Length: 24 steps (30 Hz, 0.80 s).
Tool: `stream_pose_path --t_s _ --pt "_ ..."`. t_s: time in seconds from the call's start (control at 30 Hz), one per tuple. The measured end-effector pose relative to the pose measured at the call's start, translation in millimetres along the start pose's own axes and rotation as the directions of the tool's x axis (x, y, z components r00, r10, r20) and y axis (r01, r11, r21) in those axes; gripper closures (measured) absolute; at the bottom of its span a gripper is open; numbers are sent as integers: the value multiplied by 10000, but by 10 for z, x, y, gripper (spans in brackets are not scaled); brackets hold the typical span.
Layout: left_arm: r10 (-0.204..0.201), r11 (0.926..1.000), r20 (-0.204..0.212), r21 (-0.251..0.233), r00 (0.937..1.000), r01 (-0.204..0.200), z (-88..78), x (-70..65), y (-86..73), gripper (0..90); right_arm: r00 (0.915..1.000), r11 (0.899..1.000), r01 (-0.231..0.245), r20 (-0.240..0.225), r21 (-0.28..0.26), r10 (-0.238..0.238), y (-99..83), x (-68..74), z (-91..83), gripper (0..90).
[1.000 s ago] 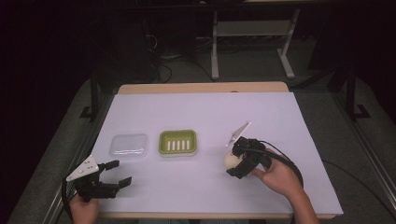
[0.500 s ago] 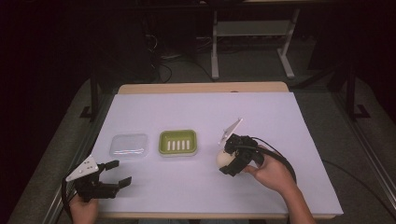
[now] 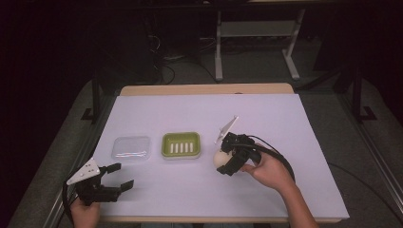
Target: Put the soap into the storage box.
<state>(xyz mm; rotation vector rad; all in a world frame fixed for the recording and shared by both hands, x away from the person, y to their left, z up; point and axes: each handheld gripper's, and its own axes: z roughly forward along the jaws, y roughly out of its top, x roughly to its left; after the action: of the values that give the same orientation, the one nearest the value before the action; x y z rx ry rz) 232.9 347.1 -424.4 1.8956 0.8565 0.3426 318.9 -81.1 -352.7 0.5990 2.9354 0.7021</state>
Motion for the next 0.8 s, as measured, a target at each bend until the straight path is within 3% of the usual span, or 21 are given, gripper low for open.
stream_pose_path --t_s 0.8 --pt "-21 10000 25 -25 10000 21 -5 0 0 128 9990 9994 341 -308 47 -339 260 -33 61 240"
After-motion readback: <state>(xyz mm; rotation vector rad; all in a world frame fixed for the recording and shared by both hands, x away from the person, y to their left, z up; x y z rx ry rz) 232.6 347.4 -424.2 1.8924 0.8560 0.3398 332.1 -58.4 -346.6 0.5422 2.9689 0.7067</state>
